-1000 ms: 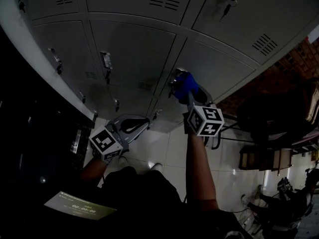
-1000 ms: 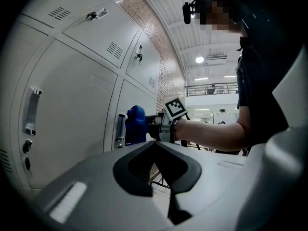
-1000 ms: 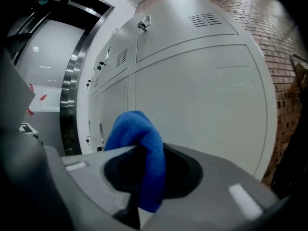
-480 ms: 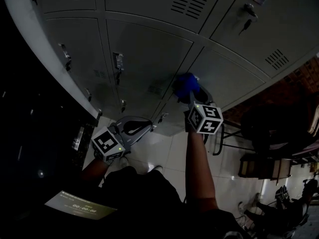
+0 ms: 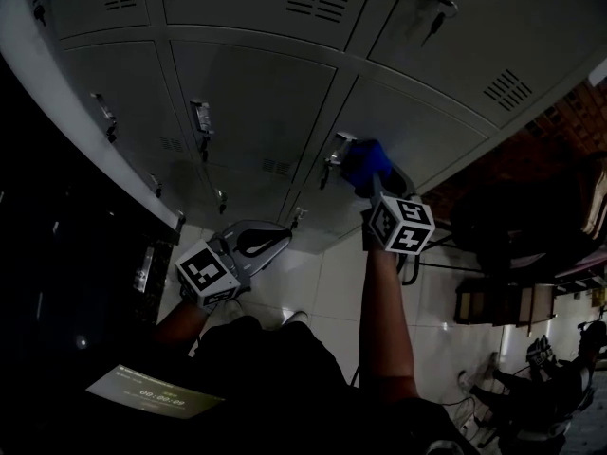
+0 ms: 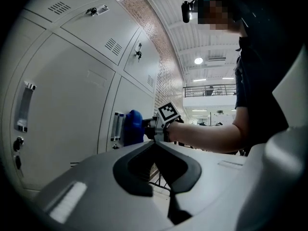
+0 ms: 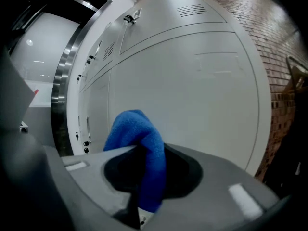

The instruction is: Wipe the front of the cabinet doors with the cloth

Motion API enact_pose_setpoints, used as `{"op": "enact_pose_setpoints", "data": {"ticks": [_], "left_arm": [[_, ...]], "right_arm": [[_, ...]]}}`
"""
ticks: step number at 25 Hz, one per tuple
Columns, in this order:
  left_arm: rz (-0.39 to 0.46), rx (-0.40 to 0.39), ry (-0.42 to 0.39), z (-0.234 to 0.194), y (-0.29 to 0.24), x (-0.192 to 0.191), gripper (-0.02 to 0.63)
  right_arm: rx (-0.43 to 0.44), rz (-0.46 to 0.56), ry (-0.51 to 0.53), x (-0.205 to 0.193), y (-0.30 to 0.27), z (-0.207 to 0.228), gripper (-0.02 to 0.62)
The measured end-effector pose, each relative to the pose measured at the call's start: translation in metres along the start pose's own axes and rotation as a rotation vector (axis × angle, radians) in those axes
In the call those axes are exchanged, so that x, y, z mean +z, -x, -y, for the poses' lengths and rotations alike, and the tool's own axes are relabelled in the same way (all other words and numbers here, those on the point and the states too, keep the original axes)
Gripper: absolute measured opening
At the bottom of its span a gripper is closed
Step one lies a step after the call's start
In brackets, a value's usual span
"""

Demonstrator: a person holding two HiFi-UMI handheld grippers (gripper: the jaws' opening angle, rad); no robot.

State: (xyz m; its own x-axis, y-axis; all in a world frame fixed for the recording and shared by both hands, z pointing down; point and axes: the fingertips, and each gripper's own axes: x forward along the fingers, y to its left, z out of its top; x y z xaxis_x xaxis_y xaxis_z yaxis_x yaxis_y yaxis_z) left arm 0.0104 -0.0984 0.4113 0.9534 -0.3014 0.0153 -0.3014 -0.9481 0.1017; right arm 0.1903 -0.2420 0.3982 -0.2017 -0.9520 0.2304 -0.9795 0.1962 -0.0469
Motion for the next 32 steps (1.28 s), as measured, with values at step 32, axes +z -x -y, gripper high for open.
{"op": "enact_pose_setpoints", "data": {"ticks": [32], "left_arm": [[-0.03, -0.015, 0.008, 0.032, -0.023, -0.012, 0.003]], "right_arm": [[-0.165, 0.003, -0.038, -0.029, 0.07, 0.096, 0.072]]}}
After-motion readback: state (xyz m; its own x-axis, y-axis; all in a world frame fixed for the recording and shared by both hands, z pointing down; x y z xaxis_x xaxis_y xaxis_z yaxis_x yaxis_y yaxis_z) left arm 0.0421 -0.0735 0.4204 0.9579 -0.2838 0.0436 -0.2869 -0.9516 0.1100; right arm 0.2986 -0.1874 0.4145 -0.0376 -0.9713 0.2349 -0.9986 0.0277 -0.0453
